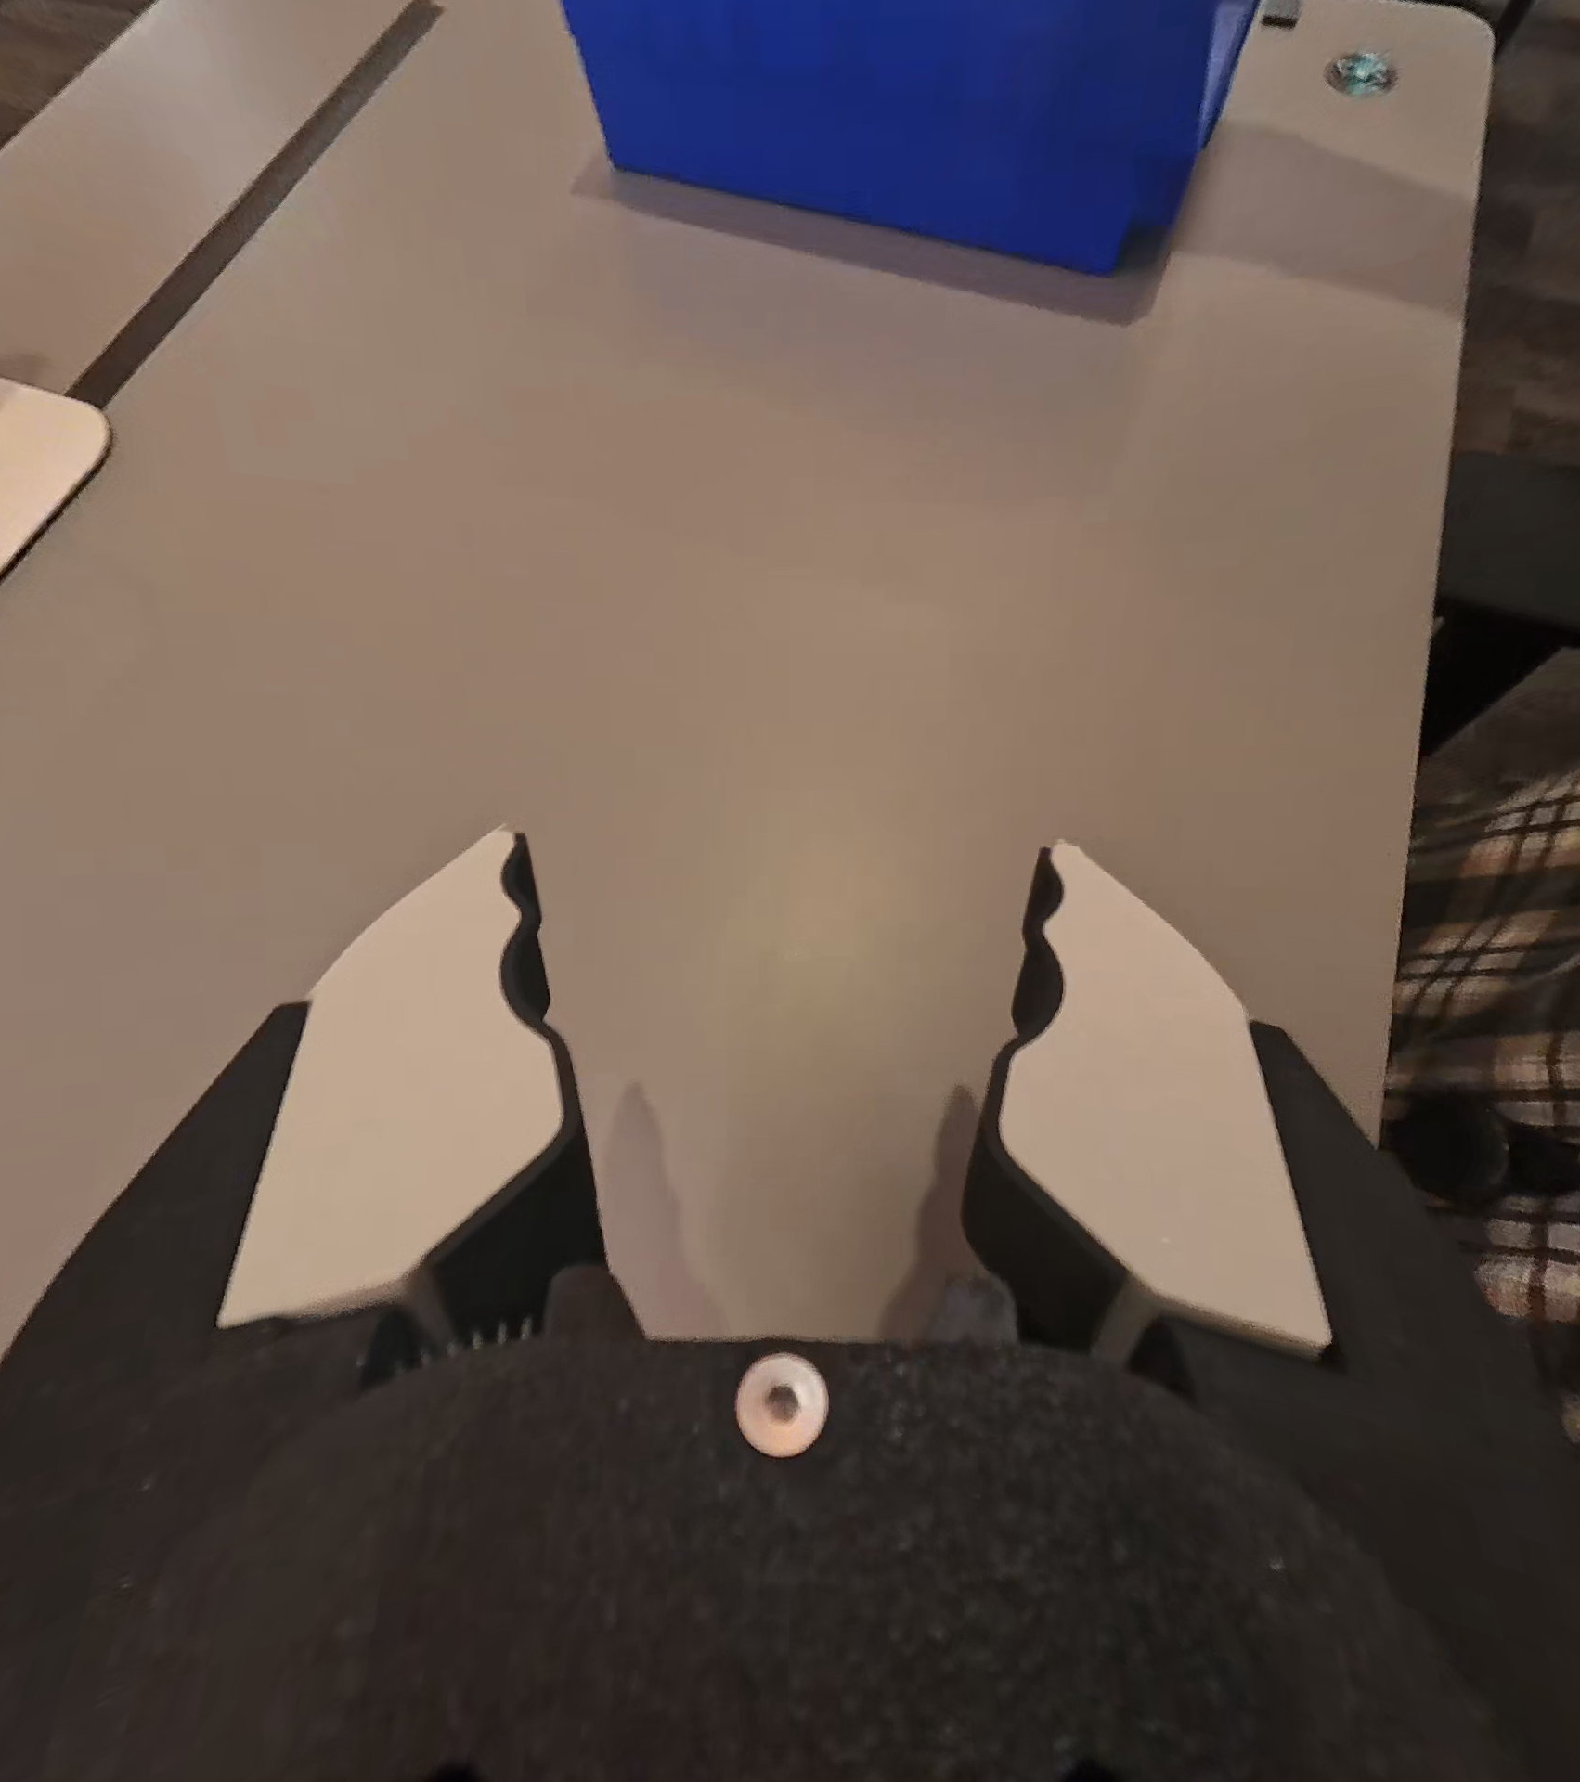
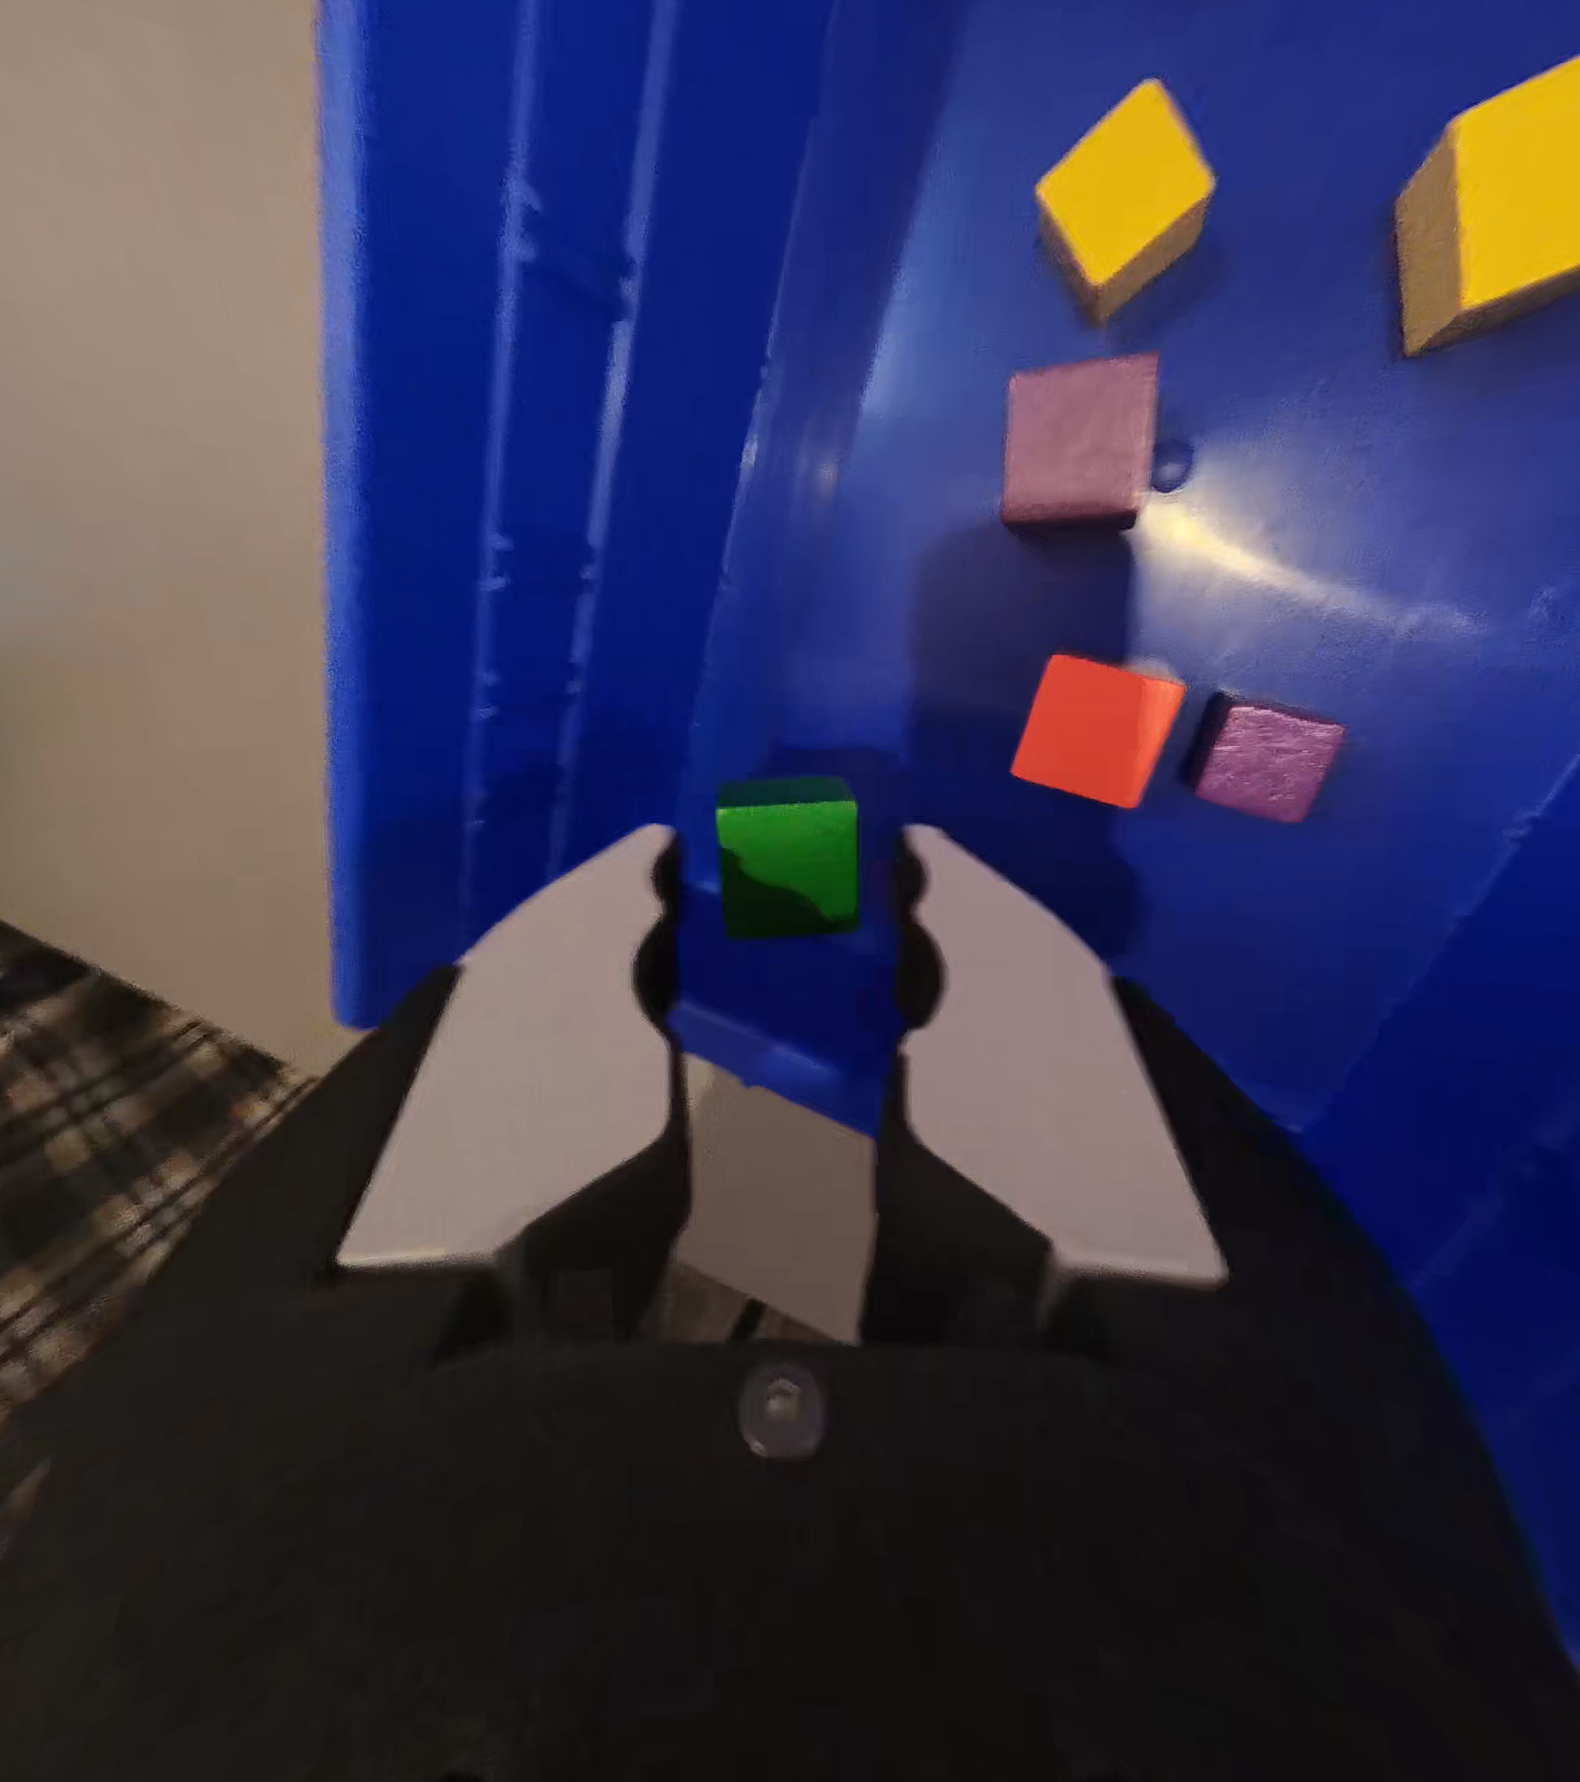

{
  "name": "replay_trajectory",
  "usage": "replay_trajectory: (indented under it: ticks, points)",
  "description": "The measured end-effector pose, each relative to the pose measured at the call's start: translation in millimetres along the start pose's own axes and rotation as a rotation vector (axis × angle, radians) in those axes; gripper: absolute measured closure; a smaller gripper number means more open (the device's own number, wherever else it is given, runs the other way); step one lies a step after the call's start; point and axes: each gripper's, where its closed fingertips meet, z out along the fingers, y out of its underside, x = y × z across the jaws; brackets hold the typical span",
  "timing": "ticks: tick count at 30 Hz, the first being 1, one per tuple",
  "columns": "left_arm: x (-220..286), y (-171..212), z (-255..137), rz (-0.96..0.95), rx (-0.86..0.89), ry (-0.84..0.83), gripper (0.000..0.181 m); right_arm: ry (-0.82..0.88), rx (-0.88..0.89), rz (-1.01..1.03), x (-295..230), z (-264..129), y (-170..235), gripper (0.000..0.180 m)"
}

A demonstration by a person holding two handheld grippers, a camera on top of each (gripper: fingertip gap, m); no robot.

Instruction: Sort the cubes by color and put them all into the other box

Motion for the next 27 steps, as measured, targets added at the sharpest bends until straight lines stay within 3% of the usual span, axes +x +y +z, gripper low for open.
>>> replay_trajectory:
  ticks: [1,2,6,11,15,18,24,27]
  points:
    - [-6,0,-7,-0.017,0.014,-0.012,0.086,0.042,0.008,-0.004,6,0,-2,0.12]
    - [-13,-1,-16,-0.034,0.029,-0.031,0.087,0.066,0.026,-0.015,9,-3,-5,0.117]
    - [-66,12,-83,-0.052,0.03,-0.23,0.094,0.099,0.201,-0.049,0,-41,-31,0.117]
    - [-161,65,-222,-0.135,-0.078,-0.542,0.103,0.078,0.432,-0.213,-58,-95,-50,0.124]
    - [-209,118,-290,-0.194,-0.142,-0.564,0.11,0.004,0.471,-0.343,-113,-97,-56,0.128]
    - [-225,155,-291,-0.21,-0.18,-0.467,0.111,-0.075,0.447,-0.405,-151,-85,-61,0.128]
    - [-246,201,-245,-0.098,-0.291,-0.322,0.113,-0.044,0.348,-0.524,-196,-69,-64,0.126]
    - [-267,217,-222,-0.138,-0.335,-0.326,0.113,-0.025,0.316,-0.549,-211,-69,-65,0.125]
